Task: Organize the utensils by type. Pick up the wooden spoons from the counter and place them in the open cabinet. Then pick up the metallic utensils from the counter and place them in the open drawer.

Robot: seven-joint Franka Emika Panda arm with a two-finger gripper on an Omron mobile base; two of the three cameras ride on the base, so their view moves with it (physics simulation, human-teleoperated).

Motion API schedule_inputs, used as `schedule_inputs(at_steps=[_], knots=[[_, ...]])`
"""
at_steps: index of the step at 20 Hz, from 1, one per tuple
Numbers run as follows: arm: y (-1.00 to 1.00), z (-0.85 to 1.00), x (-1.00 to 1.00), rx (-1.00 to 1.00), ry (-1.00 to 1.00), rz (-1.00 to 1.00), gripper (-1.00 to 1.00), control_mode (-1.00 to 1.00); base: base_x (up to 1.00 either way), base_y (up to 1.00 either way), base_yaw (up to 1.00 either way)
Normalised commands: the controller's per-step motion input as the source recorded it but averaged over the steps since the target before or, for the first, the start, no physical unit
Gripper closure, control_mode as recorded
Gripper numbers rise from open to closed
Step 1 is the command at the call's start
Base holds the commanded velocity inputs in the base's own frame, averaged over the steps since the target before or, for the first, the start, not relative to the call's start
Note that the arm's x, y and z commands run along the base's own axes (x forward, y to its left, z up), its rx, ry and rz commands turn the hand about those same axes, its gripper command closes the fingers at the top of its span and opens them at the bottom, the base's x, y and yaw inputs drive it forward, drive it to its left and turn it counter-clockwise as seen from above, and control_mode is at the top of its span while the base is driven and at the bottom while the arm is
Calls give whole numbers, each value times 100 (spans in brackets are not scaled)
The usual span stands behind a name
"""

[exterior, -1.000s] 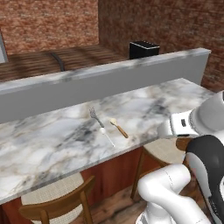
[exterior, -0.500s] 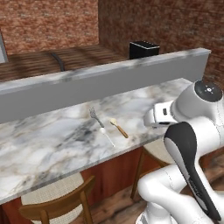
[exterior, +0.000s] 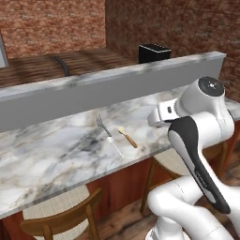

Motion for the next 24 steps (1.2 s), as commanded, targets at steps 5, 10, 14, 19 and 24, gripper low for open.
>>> schedule_inputs(at_steps=[5,10,14,19,24], knots=[[6,-18,46,-2,5,15,-100,-100,0,0,0],[1,-39,32,-8,10,18,-100,-100,0,0,0],[0,-54,27,-11,12,17,-100,-100,0,0,0],[1,-47,32,-11,11,11,-100,-100,0,0,0],[20,-30,30,-13,6,0,-100,-100,0,0,0]])
